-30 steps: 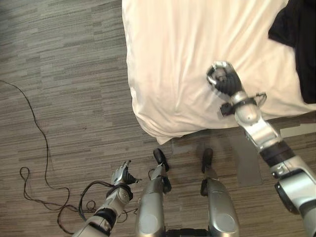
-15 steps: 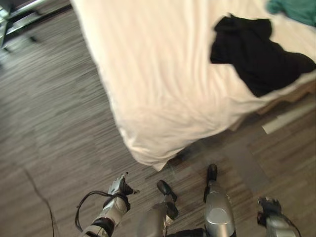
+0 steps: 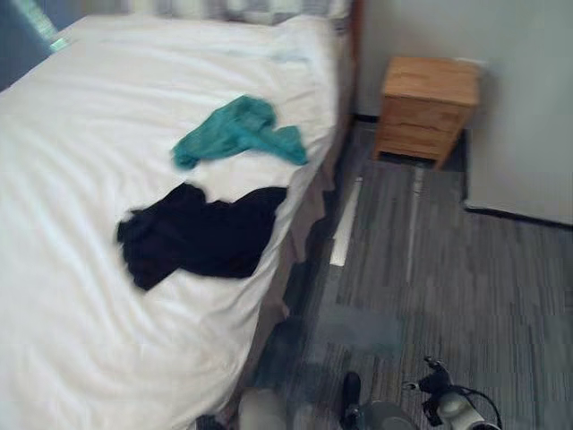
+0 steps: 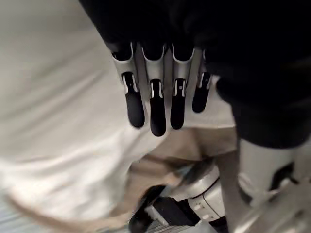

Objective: Tidy up the quilt and then pick up the clothes from the bed and put them into the laundry hamper.

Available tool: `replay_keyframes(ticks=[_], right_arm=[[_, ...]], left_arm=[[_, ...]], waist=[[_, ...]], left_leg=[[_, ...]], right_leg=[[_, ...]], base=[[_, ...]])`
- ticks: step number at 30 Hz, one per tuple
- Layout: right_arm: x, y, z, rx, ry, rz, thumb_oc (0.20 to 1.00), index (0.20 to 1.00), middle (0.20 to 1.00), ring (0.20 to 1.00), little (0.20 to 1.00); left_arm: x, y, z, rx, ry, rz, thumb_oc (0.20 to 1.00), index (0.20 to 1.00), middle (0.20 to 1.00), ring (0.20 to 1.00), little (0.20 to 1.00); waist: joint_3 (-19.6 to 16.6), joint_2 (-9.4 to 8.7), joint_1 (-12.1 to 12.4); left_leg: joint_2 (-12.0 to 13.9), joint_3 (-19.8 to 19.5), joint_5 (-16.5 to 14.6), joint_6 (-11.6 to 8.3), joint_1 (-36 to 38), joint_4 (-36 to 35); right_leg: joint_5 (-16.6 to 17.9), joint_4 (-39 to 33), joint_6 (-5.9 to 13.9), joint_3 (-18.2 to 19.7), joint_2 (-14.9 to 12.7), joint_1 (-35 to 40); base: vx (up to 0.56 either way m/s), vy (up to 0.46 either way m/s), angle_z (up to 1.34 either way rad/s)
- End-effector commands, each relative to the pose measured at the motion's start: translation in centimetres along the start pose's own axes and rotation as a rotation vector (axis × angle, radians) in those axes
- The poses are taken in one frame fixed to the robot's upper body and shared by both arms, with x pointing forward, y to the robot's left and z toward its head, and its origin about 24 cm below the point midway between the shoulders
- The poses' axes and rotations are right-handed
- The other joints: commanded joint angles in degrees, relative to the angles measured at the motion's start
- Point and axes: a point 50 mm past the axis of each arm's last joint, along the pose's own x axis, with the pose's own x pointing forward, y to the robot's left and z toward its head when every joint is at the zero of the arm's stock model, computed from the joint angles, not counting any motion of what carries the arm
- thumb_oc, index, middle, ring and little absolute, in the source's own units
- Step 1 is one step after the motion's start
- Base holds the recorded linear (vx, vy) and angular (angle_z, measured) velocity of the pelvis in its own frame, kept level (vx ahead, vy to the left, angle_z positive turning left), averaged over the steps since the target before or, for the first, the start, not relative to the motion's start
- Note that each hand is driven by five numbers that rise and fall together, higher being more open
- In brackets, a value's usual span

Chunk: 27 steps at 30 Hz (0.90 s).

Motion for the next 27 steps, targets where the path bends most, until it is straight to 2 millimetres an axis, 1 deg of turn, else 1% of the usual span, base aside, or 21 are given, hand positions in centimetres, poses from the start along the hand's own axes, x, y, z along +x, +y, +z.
replay_keyframes(ticks=[1,2,3,5,6,8,10,11,12,13,14,16,18,19,20,21,23,24,25,26,27], right_arm=[[0.6,-2.5,0.2,-0.062,-0.007,-0.050,1.000,1.000,1.000,1.000,1.000],[0.6,-2.7,-0.1,-0.069,-0.001,-0.052,1.000,1.000,1.000,1.000,1.000],[0.6,-2.7,-0.1,-0.069,-0.001,-0.052,1.000,1.000,1.000,1.000,1.000],[0.4,-2.9,-1.2,-0.067,0.023,-0.060,1.000,1.000,1.000,1.000,1.000],[-0.1,-2.4,-3.3,-0.048,0.096,-0.046,1.000,1.000,1.000,1.000,1.000],[-0.5,-1.9,-4.6,-0.038,0.144,-0.040,1.000,1.000,1.000,1.000,1.000],[-0.7,-1.6,-5.2,0.010,0.177,-0.036,1.000,1.000,1.000,1.000,1.000],[-0.7,-1.6,-5.2,0.010,0.177,-0.036,1.000,1.000,1.000,1.000,1.000],[-0.8,-1.7,-5.2,0.053,0.171,-0.054,1.000,1.000,1.000,1.000,1.000],[-0.8,-1.7,-5.2,0.073,0.169,-0.060,1.000,1.000,1.000,1.000,1.000],[-0.8,-1.7,-5.2,0.072,0.168,-0.060,1.000,1.000,1.000,1.000,1.000],[-1.0,-1.6,-5.8,0.117,0.194,-0.065,1.000,1.000,1.000,1.000,1.000],[-1.0,-1.7,-5.8,0.141,0.200,-0.069,1.000,1.000,1.000,1.000,1.000],[-1.0,-1.6,-5.5,0.135,0.192,-0.068,1.000,1.000,1.000,1.000,1.000],[-1.0,-1.6,-5.6,0.134,0.192,-0.068,1.000,1.000,1.000,1.000,1.000],[-0.9,-1.5,-5.1,0.105,0.164,-0.071,1.000,1.000,1.000,1.000,1.000],[-1.1,-1.4,-5.5,0.110,0.170,-0.074,1.000,1.000,1.000,1.000,1.000],[-1.3,-1.0,-5.9,0.113,0.179,-0.061,1.000,1.000,1.000,1.000,1.000],[-1.4,-1.1,-6.0,0.116,0.184,-0.062,1.000,1.000,1.000,1.000,1.000],[-1.2,-2.0,-6.0,0.094,0.180,-0.074,1.000,1.000,1.000,1.000,1.000],[-1.1,-2.0,-6.0,0.095,0.180,-0.073,1.000,1.000,1.000,1.000,1.000]], left_arm=[[-1.5,2.0,15.3,0.018,-0.535,0.061,1.000,1.000,1.000,1.000,1.000],[-1.5,1.8,15.2,0.041,-0.536,0.054,1.000,1.000,1.000,1.000,1.000],[-1.5,1.8,15.2,0.041,-0.536,0.054,1.000,1.000,1.000,1.000,1.000],[-1.4,1.3,14.6,0.125,-0.527,0.052,1.000,1.000,1.000,1.000,1.000],[-1.0,0.6,13.3,0.197,-0.482,0.031,1.000,1.000,1.000,1.000,1.000],[-0.8,0.4,12.5,0.201,-0.445,0.032,1.000,1.000,1.000,1.000,1.000],[-0.5,0.7,11.7,0.217,-0.406,0.046,1.000,1.000,1.000,1.000,1.000],[-0.5,0.7,11.7,0.217,-0.407,0.046,1.000,1.000,1.000,1.000,1.000],[-0.2,1.7,10.9,0.230,-0.381,0.085,1.000,1.000,1.000,1.000,1.000],[0.0,2.0,10.4,0.239,-0.366,0.096,1.000,1.000,1.000,1.000,1.000],[0.0,2.0,10.4,0.239,-0.366,0.096,1.000,1.000,1.000,1.000,1.000],[0.3,2.9,9.8,0.286,-0.340,0.115,1.000,1.000,1.000,1.000,1.000],[0.5,3.2,9.2,0.310,-0.316,0.120,1.000,1.000,1.000,1.000,1.000],[0.6,3.4,8.8,0.308,-0.296,0.123,1.000,1.000,1.000,1.000,1.000],[0.6,3.4,8.8,0.308,-0.296,0.122,1.000,1.000,1.000,1.000,1.000],[0.7,3.5,8.1,0.350,-0.283,0.120,1.000,1.000,1.000,1.000,1.000],[0.7,3.3,7.9,0.358,-0.288,0.114,1.000,1.000,1.000,1.000,1.000],[0.7,3.0,7.2,0.340,-0.268,0.105,1.000,1.000,1.000,1.000,1.000],[0.7,2.6,6.6,0.319,-0.249,0.092,1.000,1.000,1.000,1.000,1.000],[0.7,3.1,6.0,0.271,-0.232,0.107,1.000,1.000,1.000,1.000,1.000],[0.7,3.1,6.0,0.271,-0.232,0.107,1.000,1.000,1.000,1.000,1.000]], waist=[[2.8,-1.12,0.3],[2.5,-0.53,0.3],[2.4,-0.57,0.4],[1.7,0.42,-0.2],[0.7,1.00,-1.0],[0.4,0.83,-1.3],[1.9,0.80,-2.4],[1.7,0.90,-2.3],[4.2,2.29,-4.7],[4.9,2.54,-6.0],[4.8,2.64,-6.0],[5.4,2.27,-9.4],[4.7,1.61,-10.9],[4.3,1.37,-11.1],[4.6,1.83,-11.6],[3.5,3.23,-10.8],[3.0,3.66,-10.8],[2.3,3.96,-11.1],[2.0,4.41,-11.3],[3.2,3.38,-9.6],[3.2,3.61,-9.7]], left_leg=[[-5.0,7.0,-2.5,4.97,7.7,-25.3],[-5.3,7.7,-0.9,4.08,8.2,-31.6],[-5.3,7.8,-0.5,4.08,8.4,-32.1],[-4.8,12.8,1.8,3.61,8.3,-37.6],[-5.9,14.5,0.3,4.73,10.4,-38.0],[-9.2,14.1,-2.1,7.24,13.0,-38.1],[-11.4,14.8,-4.2,9.42,16.6,-38.9],[-11.3,15.0,-4.1,9.41,16.5,-38.9],[-11.1,13.5,-4.2,10.47,19.9,-41.5],[-11.6,12.3,-4.7,10.48,21.5,-42.3],[-11.4,12.3,-4.6,10.45,21.4,-42.3],[-14.2,10.0,-6.3,9.83,25.5,-45.1],[-15.7,9.3,-9.0,8.64,27.8,-45.3],[-15.8,10.4,-10.5,7.79,29.3,-45.3],[-15.2,10.0,-10.7,7.68,29.6,-45.3],[-14.6,13.5,-12.5,5.37,34.3,-45.3],[-14.0,13.4,-12.2,4.91,35.4,-44.1],[-12.6,13.2,-10.4,3.52,35.8,-38.1],[-10.4,14.0,-6.1,1.93,34.9,-30.2],[-4.1,14.0,5.7,-2.20,25.1,-2.7],[-3.6,13.6,5.3,-2.37,24.4,-1.7]], right_leg=[[-9.0,-1.8,8.10,2.8,-5.1,2.9],[-9.6,-2.0,8.77,4.0,-5.2,4.0],[-9.5,-2.0,8.76,4.1,-5.2,3.8],[-11.2,-1.9,9.19,3.3,-5.6,6.2],[-13.8,2.5,9.59,3.0,-5.8,7.5],[-12.3,13.3,11.72,2.1,-7.3,4.7],[-3.5,30.8,15.46,2.5,-11.1,-2.2],[-3.4,30.7,15.42,2.6,-11.0,-2.4],[-1.1,45.0,13.92,6.5,-9.0,-11.7],[-3.4,45.1,13.37,7.0,-7.0,-15.0],[-3.3,45.0,13.31,7.0,-6.9,-15.1],[-5.6,32.1,12.60,7.5,-1.8,-18.9],[-3.4,13.2,13.35,4.8,-3.4,-20.2],[-1.6,6.9,13.87,0.2,-5.6,-21.4],[-1.0,5.5,13.88,-0.6,-5.2,-20.1],[-0.8,1.1,14.46,-14.0,-8.6,-21.6],[-1.4,0.6,13.74,-14.6,-7.8,-19.9],[0.1,0.8,12.31,-14.1,-6.4,-17.5],[0.2,0.6,10.91,-13.4,-5.3,-15.3],[-0.7,-0.1,6.95,-14.0,-4.0,-9.3],[-0.7,-0.3,6.70,-14.3,-3.6,-9.4]], base=[[0.44,0.378,-1.39],[0.30,0.253,-1.83],[0.31,0.171,-1.47],[0.50,0.218,-0.59],[0.65,0.311,0.14],[0.46,0.297,0.18],[0.29,0.234,0.09],[0.34,0.274,0.47],[0.39,0.190,0.64],[0.39,0.189,0.82],[0.46,0.005,0.71],[0.61,-0.042,0.91],[0.60,-0.081,1.27],[0.38,-0.055,1.39],[0.86,-0.126,0.14],[0.67,-0.098,-0.56],[0.68,-0.131,-1.10],[0.70,-0.186,-0.32],[0.94,-0.430,0.11],[0.65,-0.375,0.16],[0.57,-0.420,-0.62]])
